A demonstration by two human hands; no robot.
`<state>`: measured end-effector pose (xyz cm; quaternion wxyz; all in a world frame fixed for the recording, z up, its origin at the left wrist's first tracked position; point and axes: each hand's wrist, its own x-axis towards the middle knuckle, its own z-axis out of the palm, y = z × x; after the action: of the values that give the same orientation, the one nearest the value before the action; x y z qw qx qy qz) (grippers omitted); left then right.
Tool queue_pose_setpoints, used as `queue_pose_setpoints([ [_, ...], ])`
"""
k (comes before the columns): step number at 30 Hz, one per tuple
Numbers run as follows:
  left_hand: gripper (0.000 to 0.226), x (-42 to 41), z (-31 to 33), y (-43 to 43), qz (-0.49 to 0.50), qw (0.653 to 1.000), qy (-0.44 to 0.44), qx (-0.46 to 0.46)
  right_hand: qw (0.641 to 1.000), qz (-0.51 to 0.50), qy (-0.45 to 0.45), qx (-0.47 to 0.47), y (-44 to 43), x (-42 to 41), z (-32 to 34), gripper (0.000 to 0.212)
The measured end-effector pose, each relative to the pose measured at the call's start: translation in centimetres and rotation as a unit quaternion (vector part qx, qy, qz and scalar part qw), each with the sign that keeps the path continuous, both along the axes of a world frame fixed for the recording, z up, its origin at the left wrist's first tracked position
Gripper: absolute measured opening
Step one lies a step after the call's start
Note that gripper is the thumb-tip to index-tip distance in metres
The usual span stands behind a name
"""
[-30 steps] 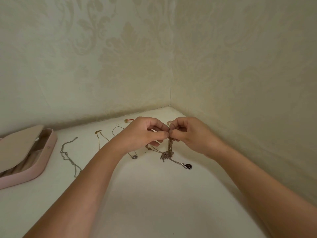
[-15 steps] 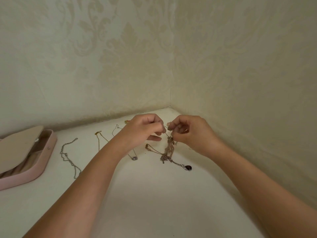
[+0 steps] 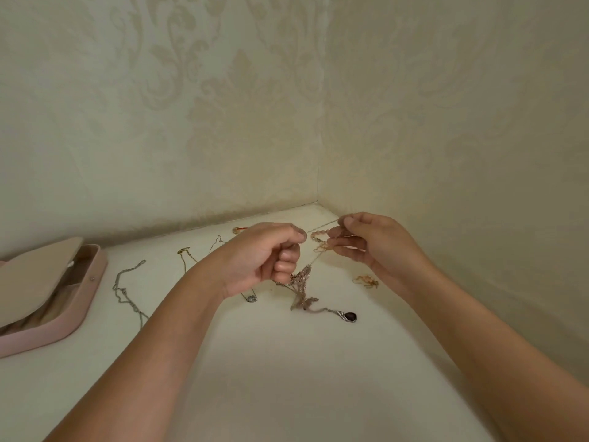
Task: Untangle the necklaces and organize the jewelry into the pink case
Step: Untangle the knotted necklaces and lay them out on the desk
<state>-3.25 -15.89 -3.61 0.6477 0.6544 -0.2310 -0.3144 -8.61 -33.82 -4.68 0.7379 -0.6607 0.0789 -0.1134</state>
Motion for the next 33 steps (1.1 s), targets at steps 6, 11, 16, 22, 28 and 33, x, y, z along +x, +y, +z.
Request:
queue_pose_setpoints([
  [6,0.028,0.2,0.0,0.1,0.028,0.999,0.017,0.015,0.996,0.049,0.030,0.075,0.5,-0.2,0.4,0.019],
  [11,0.018,0.1,-0.2,0.4,0.010,0.997,-0.022,0.074,0.993,0.091,0.032,0.073,0.6,-0.6,0.9,0.020],
  [16,0.008,-0.5,-0.5,0.4,-0.113,0.976,-0.071,0.172,0.995,0.087,0.032,0.030,0.8,-0.8,1.0,0.016],
  [22,0.006,0.0,-0.8,0.5,-0.110,0.964,-0.109,0.218,0.988,0.026,0.015,-0.153,1.3,-0.7,0.5,0.014],
  [28,0.008,-0.4,-0.3,0.4,-0.110,0.972,-0.073,0.194,0.984,0.011,-0.003,-0.178,1.4,-0.4,-0.1,0.012],
  [33,0.009,0.0,-0.5,0.1,-0.013,0.991,0.010,0.133,0.978,-0.004,-0.013,-0.209,0.6,-0.3,-0.2,0.008],
])
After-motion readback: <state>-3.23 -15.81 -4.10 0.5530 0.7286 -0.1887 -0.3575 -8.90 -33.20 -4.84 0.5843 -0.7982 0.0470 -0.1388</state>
